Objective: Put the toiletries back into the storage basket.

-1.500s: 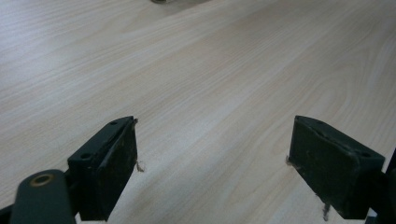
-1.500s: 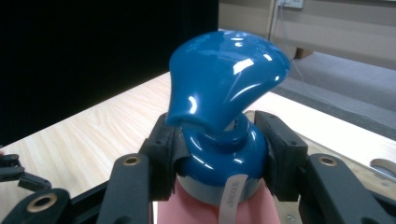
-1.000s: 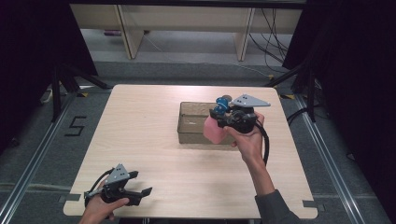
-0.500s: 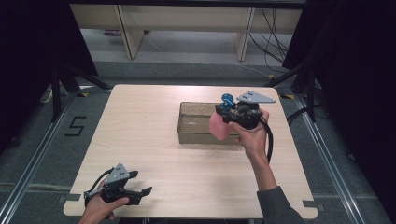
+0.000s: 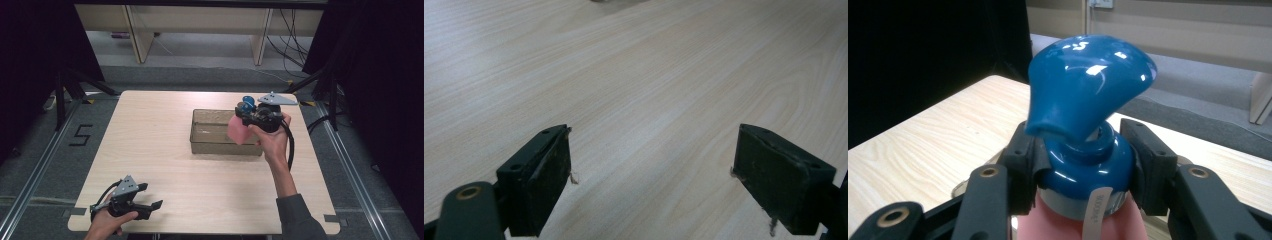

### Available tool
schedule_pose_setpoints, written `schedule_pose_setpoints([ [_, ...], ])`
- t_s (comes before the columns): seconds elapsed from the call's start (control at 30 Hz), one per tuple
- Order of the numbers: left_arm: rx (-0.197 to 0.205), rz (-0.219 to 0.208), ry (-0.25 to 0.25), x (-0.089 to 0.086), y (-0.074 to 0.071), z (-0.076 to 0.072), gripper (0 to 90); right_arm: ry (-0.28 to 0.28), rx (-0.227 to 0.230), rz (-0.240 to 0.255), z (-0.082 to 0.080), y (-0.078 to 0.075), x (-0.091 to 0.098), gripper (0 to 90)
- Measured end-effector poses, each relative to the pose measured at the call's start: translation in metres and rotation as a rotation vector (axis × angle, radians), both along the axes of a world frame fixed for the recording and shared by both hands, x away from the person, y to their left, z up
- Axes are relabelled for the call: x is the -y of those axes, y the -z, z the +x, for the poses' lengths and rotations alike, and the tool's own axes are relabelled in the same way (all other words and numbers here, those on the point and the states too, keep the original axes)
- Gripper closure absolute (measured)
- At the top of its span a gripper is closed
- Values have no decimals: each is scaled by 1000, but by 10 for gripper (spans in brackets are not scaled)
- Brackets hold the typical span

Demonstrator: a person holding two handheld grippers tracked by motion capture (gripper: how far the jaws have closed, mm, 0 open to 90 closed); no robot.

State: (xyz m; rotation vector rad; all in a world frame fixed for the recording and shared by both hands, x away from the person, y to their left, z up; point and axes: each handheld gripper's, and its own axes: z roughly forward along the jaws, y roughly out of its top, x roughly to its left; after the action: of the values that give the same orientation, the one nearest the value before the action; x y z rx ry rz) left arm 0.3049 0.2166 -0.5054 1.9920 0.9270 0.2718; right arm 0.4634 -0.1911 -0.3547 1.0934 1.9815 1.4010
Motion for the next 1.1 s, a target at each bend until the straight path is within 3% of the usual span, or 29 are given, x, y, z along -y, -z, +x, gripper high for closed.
schedule_pose_setpoints([
  [0.17, 2, 6, -4, 0, 0, -1, 149, 10, 6, 0, 5, 3, 3, 533],
  [0.27, 4, -10, 3, 1, 1, -1, 148, 31, -12, 6, 10, 4, 7, 533],
  [0.33, -3, 11, -7, 1, -1, -1, 148, 48, -22, 6, 11, 4, 8, 533],
  [0.43, 6, -7, 6, 1, 1, -1, 149, 63, -14, 0, 16, 5, 10, 533],
  [0.67, 0, -7, 4, 1, 1, 0, 148, 76, -18, -27, 23, 6, 13, 533],
  [0.83, 10, -16, -1, 2, 2, -1, 148, 94, -36, -17, 28, 12, 14, 533],
  [0.87, -3, 11, -6, 1, -1, -1, 148, 95, -23, -22, 29, 13, 15, 533],
  [0.9, -3, 11, -6, 1, -1, -1, 148, 99, -43, -20, 29, 13, 14, 532],
  [0.93, 11, -14, -2, 2, 1, -1, 148, 90, -35, -24, 31, 15, 15, 532],
  [1.1, 6, -8, 0, 1, 1, -1, 148, 92, -33, -33, 36, 20, 17, 533],
])
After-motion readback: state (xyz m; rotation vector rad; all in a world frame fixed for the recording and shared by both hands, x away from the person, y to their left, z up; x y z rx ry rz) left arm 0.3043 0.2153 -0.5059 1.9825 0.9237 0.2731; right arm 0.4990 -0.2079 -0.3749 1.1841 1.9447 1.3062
